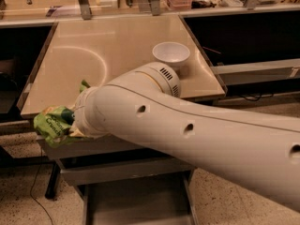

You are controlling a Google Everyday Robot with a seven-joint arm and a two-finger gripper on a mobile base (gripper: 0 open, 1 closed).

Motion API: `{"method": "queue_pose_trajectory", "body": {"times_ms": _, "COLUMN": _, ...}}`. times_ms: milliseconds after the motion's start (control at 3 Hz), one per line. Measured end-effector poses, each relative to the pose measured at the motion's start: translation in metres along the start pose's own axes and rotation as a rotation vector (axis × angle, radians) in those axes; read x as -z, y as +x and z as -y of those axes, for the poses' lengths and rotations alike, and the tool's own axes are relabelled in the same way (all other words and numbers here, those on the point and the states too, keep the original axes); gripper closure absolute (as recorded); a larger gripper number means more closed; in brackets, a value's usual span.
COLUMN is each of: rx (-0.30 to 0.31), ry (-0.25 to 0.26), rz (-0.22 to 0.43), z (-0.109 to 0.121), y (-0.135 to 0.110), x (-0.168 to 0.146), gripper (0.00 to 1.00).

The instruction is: Pick green rice chip bag from bottom drawer and place on counter

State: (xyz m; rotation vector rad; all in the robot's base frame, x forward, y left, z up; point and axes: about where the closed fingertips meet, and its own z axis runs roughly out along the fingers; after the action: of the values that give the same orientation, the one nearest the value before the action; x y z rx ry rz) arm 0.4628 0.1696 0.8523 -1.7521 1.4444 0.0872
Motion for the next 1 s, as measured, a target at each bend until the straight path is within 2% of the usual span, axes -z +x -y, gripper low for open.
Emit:
{"method": "queue_pose_trajectory", "body": {"times_ms": 333, "rx": 0.015, "ry": 0.033, "rz": 0.010, "z": 0.012, "y": 0.000, "x": 0.005, "gripper": 1.00}}
{"method": "queue_pose_trajectory", "body": {"times_ms": 667, "rx": 0.017, "ry": 0.061, "rz": 0.031, "z": 0.046, "y": 0.008, "x": 0.006, "gripper": 1.00}}
{"method": "queue_pose_trajectory", "body": {"times_ms": 1000, "rx": 0.018, "ry": 0.069, "rz": 0.044, "z": 0.091, "y": 0.017, "x": 0.000, "gripper": 1.00}}
